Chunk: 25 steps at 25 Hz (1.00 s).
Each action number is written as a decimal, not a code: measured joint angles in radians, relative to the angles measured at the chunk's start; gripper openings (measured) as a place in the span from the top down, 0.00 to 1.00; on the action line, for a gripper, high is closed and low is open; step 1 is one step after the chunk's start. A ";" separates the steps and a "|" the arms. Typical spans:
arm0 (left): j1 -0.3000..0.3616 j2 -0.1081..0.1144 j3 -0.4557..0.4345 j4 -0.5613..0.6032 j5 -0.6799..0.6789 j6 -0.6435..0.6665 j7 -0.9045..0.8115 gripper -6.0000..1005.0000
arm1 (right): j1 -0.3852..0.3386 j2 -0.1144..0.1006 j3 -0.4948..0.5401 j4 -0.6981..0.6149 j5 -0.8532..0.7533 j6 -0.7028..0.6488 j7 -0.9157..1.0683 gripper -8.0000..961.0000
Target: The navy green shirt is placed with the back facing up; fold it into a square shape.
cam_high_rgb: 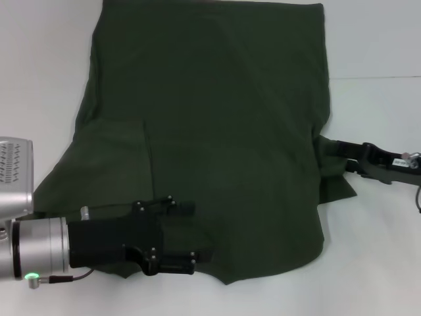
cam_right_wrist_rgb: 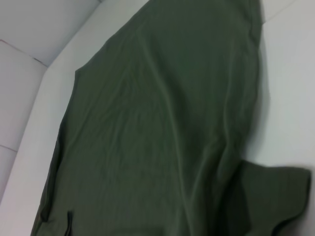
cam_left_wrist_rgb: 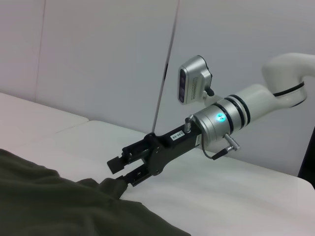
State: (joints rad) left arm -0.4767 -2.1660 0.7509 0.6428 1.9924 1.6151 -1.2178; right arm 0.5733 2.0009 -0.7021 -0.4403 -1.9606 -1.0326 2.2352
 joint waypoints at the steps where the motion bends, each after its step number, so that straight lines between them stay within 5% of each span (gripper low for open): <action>1: 0.001 0.000 0.000 0.000 0.000 0.000 0.000 0.09 | 0.004 0.004 0.000 0.000 0.000 0.004 -0.004 0.20; 15: 0.003 0.002 -0.006 0.000 0.000 0.000 -0.006 0.09 | 0.009 0.034 0.007 0.003 0.007 0.069 -0.016 0.30; 25: 0.002 0.002 -0.007 0.002 0.000 0.006 -0.007 0.09 | 0.003 0.035 0.019 -0.002 0.009 0.057 -0.017 0.72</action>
State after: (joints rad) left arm -0.4750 -2.1644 0.7437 0.6443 1.9927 1.6210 -1.2247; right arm 0.5767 2.0357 -0.6832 -0.4420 -1.9512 -0.9754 2.2180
